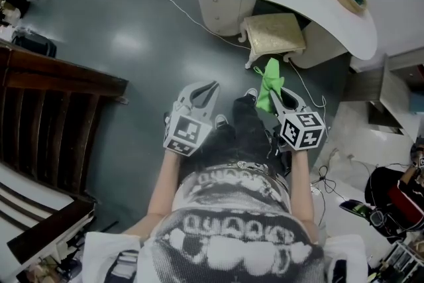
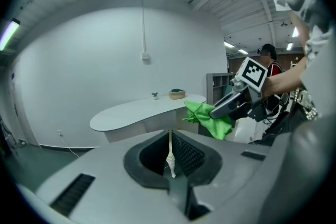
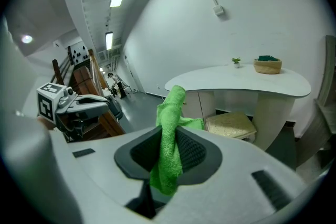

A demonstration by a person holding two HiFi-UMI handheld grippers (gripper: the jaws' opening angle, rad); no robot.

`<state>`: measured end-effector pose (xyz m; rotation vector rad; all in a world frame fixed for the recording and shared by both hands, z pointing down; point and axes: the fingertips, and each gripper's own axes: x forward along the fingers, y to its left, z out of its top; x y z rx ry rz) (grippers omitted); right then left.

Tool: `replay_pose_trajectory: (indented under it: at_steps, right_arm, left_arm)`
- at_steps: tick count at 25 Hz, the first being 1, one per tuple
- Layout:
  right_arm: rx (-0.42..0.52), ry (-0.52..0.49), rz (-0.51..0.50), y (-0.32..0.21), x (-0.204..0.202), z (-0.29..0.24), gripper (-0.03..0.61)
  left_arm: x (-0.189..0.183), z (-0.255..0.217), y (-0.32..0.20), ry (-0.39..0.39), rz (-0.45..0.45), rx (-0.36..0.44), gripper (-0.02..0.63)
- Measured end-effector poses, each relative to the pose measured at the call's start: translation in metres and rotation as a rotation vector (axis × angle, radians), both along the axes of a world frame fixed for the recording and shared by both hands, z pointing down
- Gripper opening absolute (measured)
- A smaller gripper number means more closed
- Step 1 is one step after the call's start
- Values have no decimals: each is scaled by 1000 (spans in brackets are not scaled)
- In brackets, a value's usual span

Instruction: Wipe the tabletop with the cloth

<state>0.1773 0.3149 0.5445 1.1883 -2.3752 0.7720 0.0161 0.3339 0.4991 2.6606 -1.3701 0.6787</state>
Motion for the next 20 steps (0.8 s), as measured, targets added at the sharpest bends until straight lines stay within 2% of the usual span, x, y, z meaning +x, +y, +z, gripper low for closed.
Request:
replay_pose_trajectory:
  at_steps: [9, 20]
  right_arm:
    - [21, 21, -34, -16, -6, -8, 75]
    - [21, 38, -30, -34, -13, -7, 74]
  left_arm:
    - [-4, 3, -4, 26, -14, -3, 14]
    - [-12, -1, -13, 2, 15, 1, 14]
